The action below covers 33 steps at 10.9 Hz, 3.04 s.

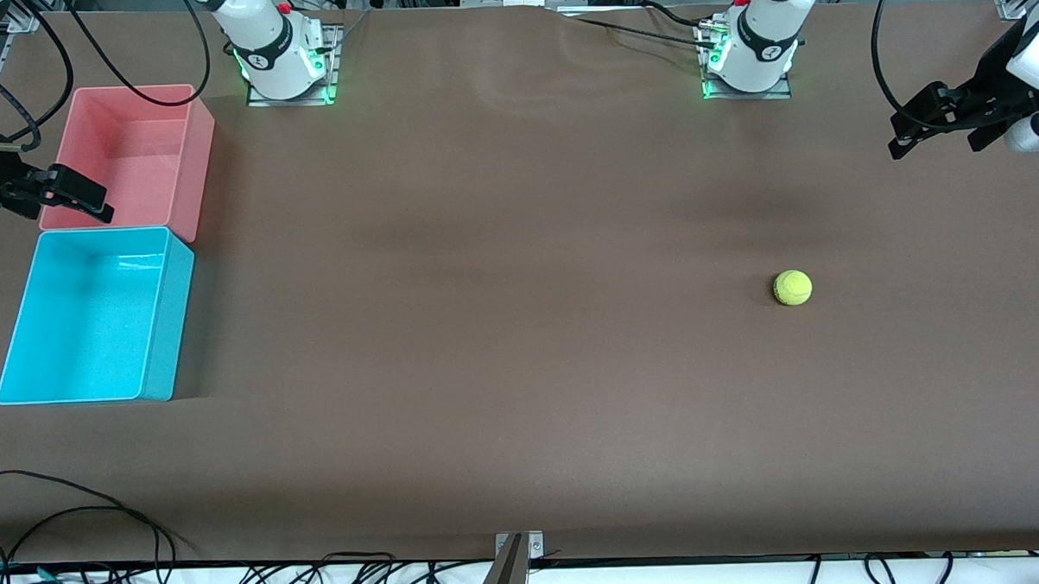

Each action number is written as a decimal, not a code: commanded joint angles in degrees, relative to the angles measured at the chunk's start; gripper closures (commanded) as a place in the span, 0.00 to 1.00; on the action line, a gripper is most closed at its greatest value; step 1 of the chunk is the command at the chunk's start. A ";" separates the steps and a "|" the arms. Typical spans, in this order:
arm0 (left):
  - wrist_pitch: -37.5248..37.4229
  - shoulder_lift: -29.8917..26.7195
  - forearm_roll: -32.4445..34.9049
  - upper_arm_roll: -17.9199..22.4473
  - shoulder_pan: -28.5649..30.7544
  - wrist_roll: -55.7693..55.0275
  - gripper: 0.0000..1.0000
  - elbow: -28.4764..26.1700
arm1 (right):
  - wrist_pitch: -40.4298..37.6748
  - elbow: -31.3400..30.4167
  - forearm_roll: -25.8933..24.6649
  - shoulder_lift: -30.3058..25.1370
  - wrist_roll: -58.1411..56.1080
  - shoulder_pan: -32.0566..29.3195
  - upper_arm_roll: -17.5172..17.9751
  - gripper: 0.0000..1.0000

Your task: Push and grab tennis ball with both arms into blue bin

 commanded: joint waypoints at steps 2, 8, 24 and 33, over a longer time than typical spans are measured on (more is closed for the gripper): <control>-1.27 -0.08 -0.24 0.01 -0.30 -0.22 0.00 0.93 | -1.17 1.24 0.34 0.17 -0.54 0.06 0.05 0.00; -1.45 -0.08 0.12 -0.87 -0.22 -0.31 0.00 0.93 | -1.35 1.24 0.42 0.17 -0.62 -0.03 -0.03 0.00; 2.77 -8.62 -0.50 -0.60 3.04 0.13 0.00 -13.05 | -1.52 1.59 0.34 0.17 -0.27 0.50 0.14 0.00; 8.39 -3.96 0.47 -0.25 3.21 0.31 0.00 -18.40 | -1.61 1.59 0.16 0.26 -0.27 0.58 -0.03 0.00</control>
